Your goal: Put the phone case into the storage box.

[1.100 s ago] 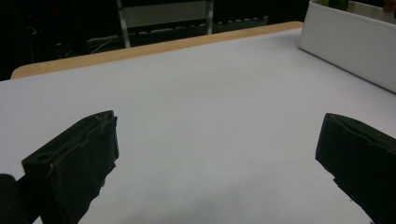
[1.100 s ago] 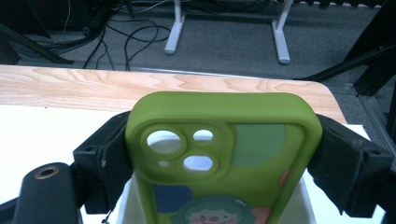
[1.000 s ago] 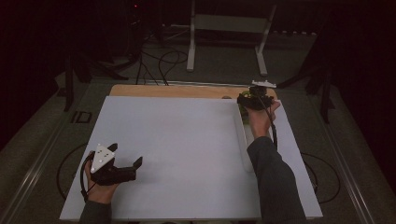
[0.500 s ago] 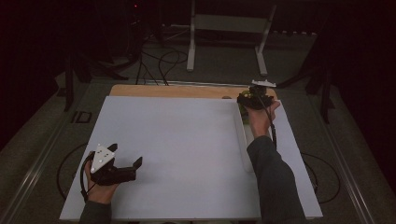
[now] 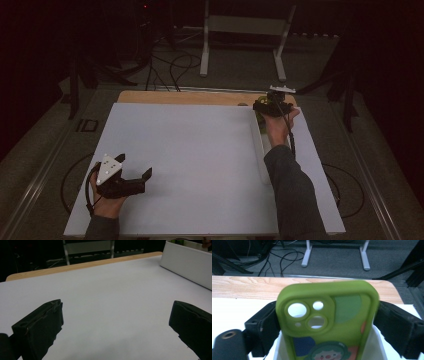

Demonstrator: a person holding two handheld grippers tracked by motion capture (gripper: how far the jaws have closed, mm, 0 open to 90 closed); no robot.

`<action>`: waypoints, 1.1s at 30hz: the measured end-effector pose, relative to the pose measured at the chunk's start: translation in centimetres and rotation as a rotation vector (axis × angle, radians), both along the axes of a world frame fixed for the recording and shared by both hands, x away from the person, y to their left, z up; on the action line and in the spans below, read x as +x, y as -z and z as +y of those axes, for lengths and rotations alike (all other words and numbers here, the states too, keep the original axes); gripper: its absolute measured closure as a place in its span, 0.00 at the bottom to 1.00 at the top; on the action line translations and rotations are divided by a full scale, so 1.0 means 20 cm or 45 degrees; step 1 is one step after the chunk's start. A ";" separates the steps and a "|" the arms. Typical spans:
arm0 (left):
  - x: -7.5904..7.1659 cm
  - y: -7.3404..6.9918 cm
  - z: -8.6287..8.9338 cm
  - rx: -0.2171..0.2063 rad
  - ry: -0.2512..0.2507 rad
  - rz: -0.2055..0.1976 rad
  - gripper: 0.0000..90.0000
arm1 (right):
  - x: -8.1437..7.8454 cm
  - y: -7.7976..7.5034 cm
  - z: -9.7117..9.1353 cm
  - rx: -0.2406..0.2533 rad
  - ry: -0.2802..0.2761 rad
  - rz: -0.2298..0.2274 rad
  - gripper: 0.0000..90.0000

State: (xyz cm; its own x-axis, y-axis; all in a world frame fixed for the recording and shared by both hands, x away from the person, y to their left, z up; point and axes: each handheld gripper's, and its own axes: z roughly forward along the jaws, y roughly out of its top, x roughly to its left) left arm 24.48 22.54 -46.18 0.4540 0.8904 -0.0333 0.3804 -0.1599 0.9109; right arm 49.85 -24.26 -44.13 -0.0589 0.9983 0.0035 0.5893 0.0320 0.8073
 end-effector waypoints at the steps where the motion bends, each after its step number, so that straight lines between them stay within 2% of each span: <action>1: 0.00 0.00 0.00 0.002 0.001 0.000 0.00 | 0.00 0.00 0.00 0.005 -0.003 0.002 0.09; 9: 0.00 0.00 0.00 0.001 0.000 0.002 0.00 | 0.00 0.00 -0.01 0.004 -0.003 0.001 0.08; 18: 0.00 0.00 0.00 0.002 -0.001 0.001 0.00 | -0.01 -0.02 0.00 0.020 -0.011 -0.035 0.08; 33: 0.00 0.00 0.00 -0.002 -0.002 -0.001 0.00 | -0.03 -0.03 0.00 0.028 -0.029 -0.023 0.08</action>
